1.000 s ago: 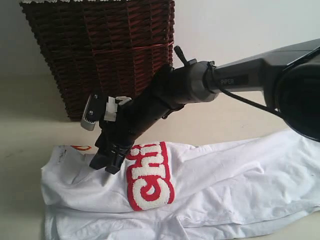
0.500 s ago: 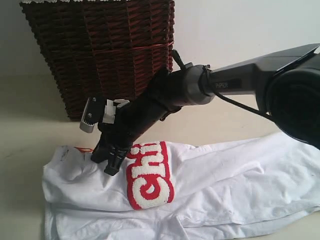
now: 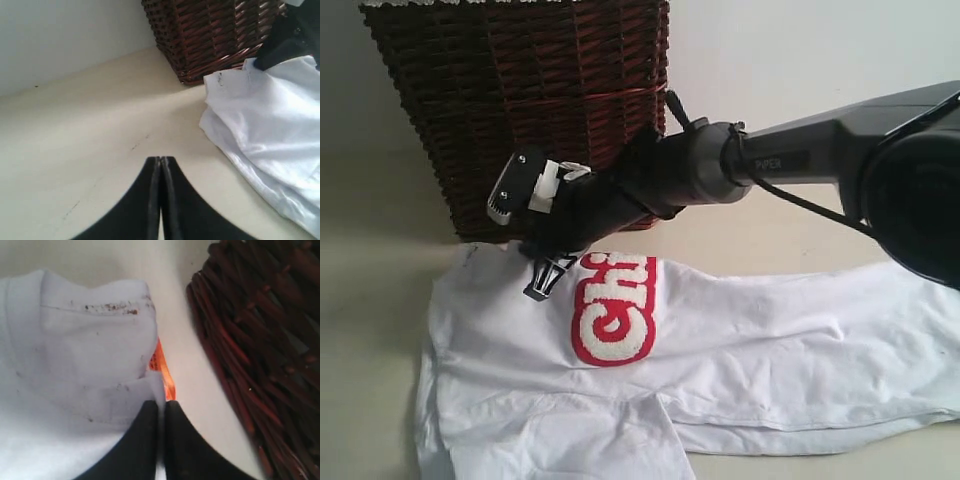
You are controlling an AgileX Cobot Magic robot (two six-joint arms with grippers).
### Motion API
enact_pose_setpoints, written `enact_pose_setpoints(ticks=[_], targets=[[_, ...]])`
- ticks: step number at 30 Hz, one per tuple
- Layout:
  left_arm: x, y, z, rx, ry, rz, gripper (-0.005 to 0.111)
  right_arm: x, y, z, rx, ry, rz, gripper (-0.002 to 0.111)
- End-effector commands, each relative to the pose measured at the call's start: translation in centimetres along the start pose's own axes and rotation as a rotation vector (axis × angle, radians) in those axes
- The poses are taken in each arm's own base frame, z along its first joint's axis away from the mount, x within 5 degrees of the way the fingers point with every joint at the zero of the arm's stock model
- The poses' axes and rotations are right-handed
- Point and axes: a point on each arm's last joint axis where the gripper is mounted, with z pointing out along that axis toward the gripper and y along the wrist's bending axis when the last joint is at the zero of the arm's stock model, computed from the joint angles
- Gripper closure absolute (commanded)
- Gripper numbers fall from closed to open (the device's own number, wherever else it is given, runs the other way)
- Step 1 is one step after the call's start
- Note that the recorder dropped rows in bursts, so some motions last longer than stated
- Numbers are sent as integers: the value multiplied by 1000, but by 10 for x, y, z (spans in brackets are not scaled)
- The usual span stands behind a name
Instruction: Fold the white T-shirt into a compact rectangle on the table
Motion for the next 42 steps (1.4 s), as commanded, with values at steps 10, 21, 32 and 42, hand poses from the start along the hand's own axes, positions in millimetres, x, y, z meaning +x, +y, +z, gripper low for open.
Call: enact_pose_setpoints(ticks=[10, 21, 32, 42], targets=[[-1, 0, -1, -6, -11, 1, 107, -22, -15, -21, 126, -57, -5, 54], [-1, 0, -1, -6, -11, 1, 107, -36, 64, -89, -723, 143, -235, 54], [-1, 0, -1, -6, -11, 1, 107, -2, 118, -55, -837, 408, -257, 54], [-1, 0, -1, -6, -11, 1, 107, 9, 118, -28, -673, 467, -124, 104]])
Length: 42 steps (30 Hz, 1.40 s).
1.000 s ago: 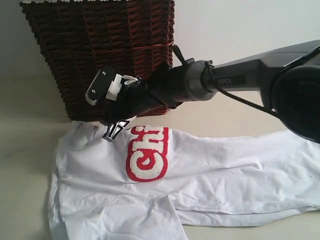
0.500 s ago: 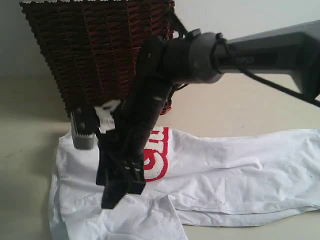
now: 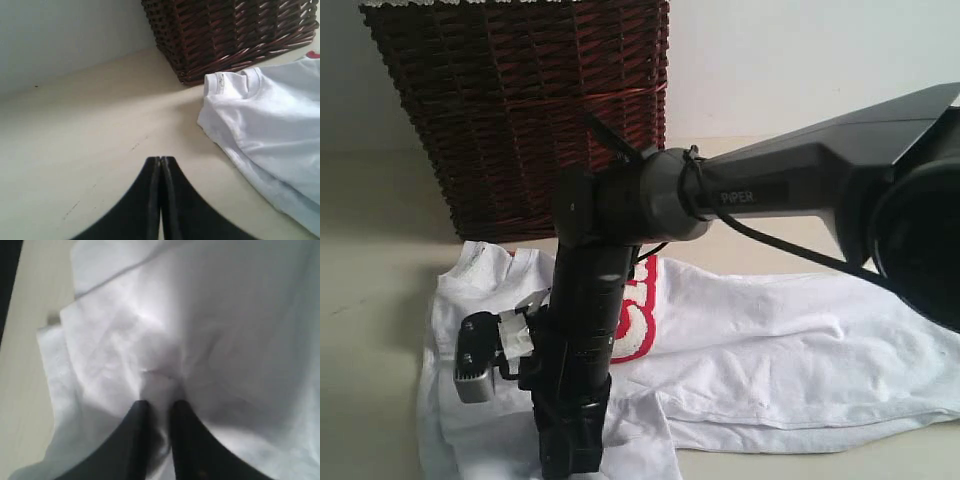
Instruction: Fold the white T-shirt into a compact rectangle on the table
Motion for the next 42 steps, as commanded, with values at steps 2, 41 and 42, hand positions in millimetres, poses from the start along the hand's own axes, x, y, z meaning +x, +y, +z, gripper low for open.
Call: enact_pose_setpoints(ticks=[2, 41, 42], targets=[[-1, 0, -1, -6, -11, 1, 107, -6, -22, 1, 225, -95, 220, 108], [-1, 0, -1, -6, -11, 1, 107, -23, 51, -105, 245, -142, 42, 88], [-1, 0, -1, -6, -11, 1, 107, -24, 55, -119, 334, -162, 89, 96]])
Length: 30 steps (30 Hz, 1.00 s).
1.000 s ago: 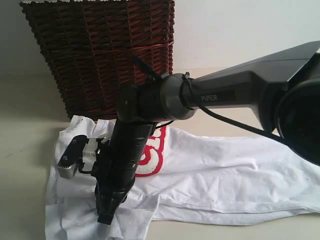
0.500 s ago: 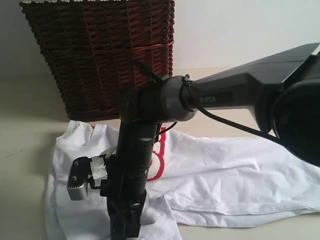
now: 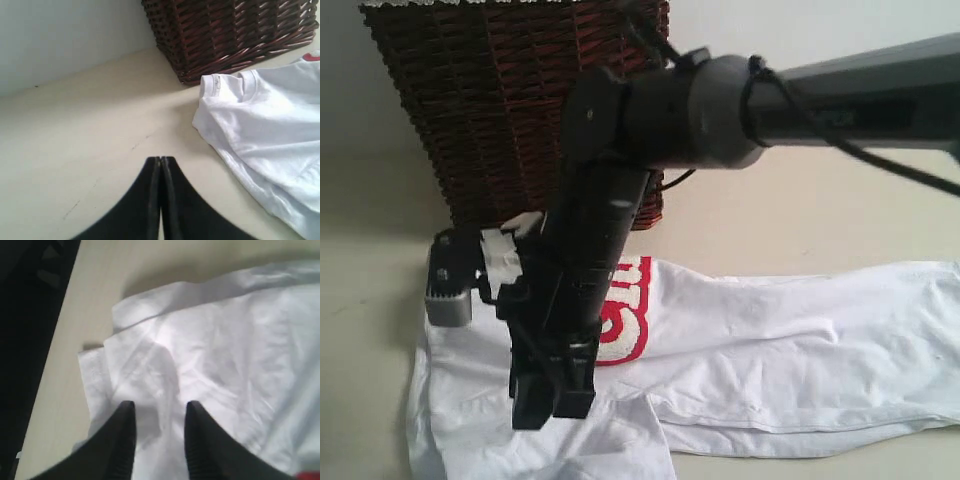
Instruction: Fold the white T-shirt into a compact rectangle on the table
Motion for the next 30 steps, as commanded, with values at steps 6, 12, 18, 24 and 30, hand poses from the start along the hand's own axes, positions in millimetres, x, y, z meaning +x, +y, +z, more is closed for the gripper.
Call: enact_pose_setpoints(ticks=[6, 12, 18, 24, 30], targets=[[-1, 0, -1, -6, -11, 1, 107, -15, 34, -170, 796, -395, 301, 108], [-1, 0, -1, -6, -11, 1, 107, 31, 91, -301, 1253, -799, 455, 108], [-1, 0, -1, -6, -11, 1, 107, 93, 184, -391, 1603, -1191, 600, 108], [-1, 0, -1, -6, -11, 1, 107, 134, 262, -390, 1797, -1319, 753, 108], [-1, 0, -1, -6, -11, 1, 107, 167, 285, -316, 1951, -1076, 764, 108]])
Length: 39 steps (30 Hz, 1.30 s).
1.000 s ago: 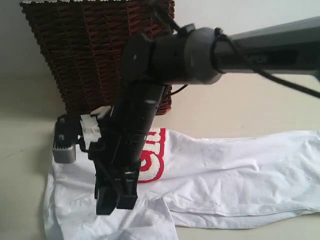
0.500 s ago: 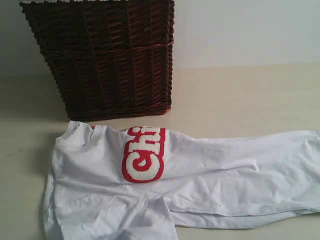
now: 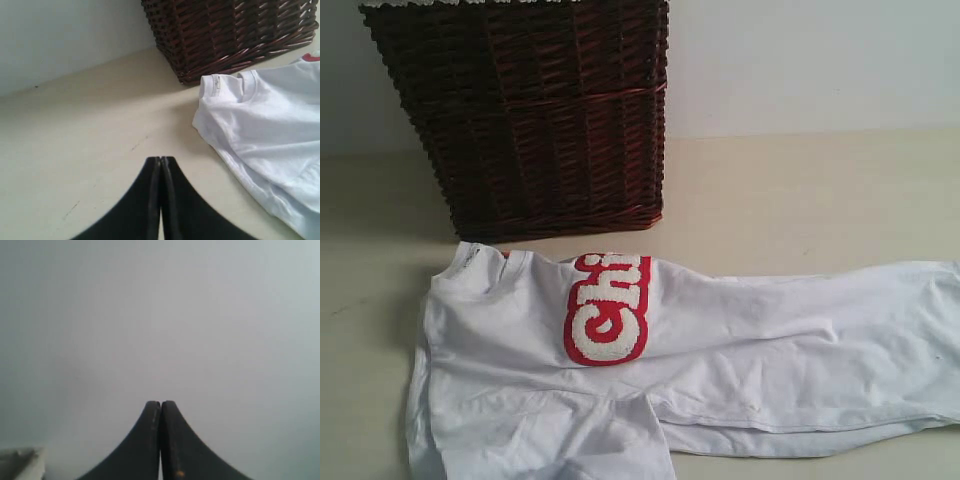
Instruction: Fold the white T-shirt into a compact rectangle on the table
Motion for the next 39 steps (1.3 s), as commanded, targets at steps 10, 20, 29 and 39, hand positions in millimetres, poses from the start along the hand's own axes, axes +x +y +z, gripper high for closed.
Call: enact_pose_setpoints(ticks=[10, 20, 29, 39], targets=[[-1, 0, -1, -6, -11, 1, 107, 185, -26, -71, 71, 323, -185, 108], [-1, 0, -1, -6, -11, 1, 107, 257, -34, -98, 82, 535, -183, 108], [-1, 0, -1, -6, -11, 1, 107, 263, -31, -119, 65, 278, -7, 108], [-1, 0, -1, -6, -11, 1, 107, 286, -33, -133, 77, 329, 3, 108]])
